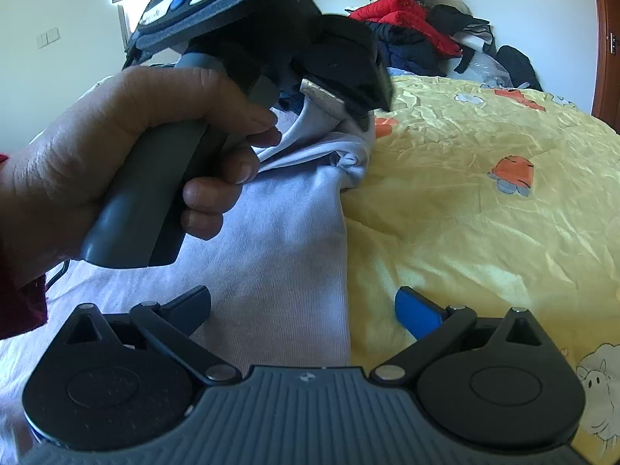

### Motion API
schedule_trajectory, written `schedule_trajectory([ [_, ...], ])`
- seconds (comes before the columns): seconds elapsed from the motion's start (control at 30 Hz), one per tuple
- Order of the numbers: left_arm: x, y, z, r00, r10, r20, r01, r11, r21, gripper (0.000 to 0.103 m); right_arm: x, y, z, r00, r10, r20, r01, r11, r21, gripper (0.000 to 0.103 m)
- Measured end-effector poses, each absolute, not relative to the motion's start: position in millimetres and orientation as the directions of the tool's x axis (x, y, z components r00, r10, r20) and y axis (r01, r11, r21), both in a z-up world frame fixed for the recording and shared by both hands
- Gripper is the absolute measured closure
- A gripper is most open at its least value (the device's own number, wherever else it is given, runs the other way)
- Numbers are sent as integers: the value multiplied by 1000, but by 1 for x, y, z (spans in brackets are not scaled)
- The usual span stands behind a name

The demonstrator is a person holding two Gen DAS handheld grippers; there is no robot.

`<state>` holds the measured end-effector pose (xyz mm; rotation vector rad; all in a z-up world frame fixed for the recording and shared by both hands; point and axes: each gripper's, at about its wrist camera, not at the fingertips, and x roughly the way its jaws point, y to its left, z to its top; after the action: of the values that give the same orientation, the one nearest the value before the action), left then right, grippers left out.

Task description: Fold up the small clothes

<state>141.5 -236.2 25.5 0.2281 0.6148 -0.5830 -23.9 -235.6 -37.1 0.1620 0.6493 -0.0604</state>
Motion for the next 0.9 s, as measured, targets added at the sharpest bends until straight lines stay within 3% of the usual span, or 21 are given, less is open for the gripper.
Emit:
schedule_trajectory([
  [0.43,132,-217,39,733,-367,-573,498,863,85,34,-25,-235,-38,796,-8,-605,108,986,129,0],
  [0.57,134,-194,40,745,-339,-574,462,884,77,27,-26,-233,-37,795,-18,-607,112,987,118,0],
  [0.9,139,-107,28,820,-117,-560,249,954,165,23,-21,-234,-17,822,-18,-570,88,991,97,1],
])
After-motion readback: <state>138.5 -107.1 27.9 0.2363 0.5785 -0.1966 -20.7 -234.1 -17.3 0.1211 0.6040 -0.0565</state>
